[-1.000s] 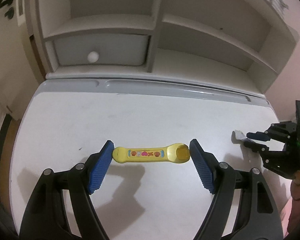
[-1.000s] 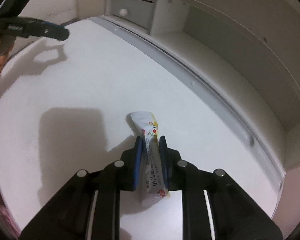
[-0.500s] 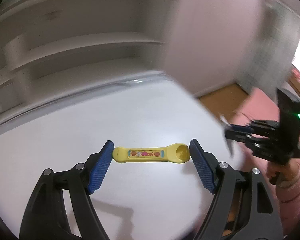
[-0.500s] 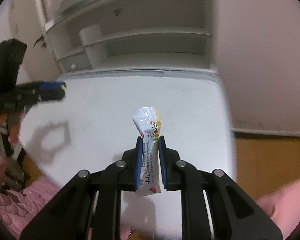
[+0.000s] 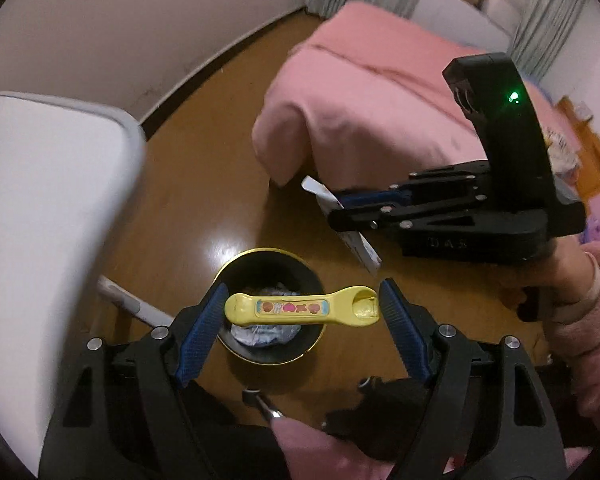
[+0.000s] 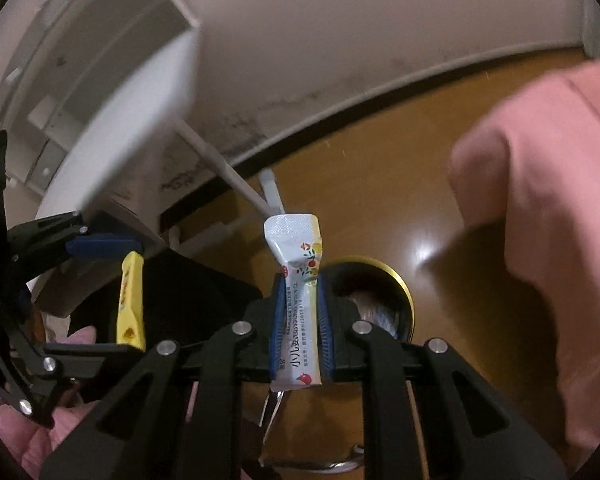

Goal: Collect trash

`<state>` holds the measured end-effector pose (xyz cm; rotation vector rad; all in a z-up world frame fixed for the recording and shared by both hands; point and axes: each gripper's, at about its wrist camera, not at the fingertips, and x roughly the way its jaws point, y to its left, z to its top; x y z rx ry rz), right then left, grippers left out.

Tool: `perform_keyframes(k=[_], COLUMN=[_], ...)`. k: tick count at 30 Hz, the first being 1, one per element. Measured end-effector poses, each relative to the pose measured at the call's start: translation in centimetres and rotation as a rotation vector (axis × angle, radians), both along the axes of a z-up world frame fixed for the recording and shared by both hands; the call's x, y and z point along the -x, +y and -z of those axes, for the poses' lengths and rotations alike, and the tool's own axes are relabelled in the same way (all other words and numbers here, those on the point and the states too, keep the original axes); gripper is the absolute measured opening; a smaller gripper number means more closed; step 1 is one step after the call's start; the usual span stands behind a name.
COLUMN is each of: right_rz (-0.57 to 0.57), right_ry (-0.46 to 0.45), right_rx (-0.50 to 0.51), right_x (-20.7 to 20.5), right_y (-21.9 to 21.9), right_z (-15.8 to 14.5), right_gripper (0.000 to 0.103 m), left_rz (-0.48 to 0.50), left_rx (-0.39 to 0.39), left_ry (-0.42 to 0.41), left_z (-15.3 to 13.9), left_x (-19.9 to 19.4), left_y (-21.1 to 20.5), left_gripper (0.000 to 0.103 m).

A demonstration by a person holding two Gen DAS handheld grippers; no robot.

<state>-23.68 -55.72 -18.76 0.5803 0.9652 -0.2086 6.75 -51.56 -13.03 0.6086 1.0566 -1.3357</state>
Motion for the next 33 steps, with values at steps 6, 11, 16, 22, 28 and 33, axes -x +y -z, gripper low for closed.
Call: perform_keyframes(k=[6, 11, 16, 22, 28, 33], right_rz=[0.074, 0.147, 0.241, 0.317, 0.3, 0.202], right_ry=[0.033, 0.037, 0.025, -0.071, -0.055, -0.108], right_rx=[-0.071, -0.054, 0.03, 0.136, 0.308, 0.434], right_x=[0.3, 0.0, 1.1, 2.2, -2.0, -9.6], right_y=[-1.3, -2.2, -3.0, -2.7, 1.1, 6.9], right_z=[2.2, 1.3, -1.0, -6.2, -11.3, -14.6], right_gripper=[0.046, 0.096, 0.096, 0.096, 0.096, 0.096], left_rz=[0.004, -0.007, 0.004, -0.014, -0.147, -0.458], left_rx=[-0.03, 0.002, 0.07, 0.158, 0.191, 0.222], left_ry=[0.1, 0.096, 0.084, 0.055, -0.057, -0.19], left_z=[1.2, 1.8, 0.0, -3.6, -7.8, -10.9], left_x=[0.0, 2.6, 4.4, 3.6, -0.4, -5.9], left_y=[-1.6, -0.3, 0.2, 1.7, 7.3, 15.0], left_gripper=[0.077, 0.094, 0.096, 0.096, 0.096, 0.096])
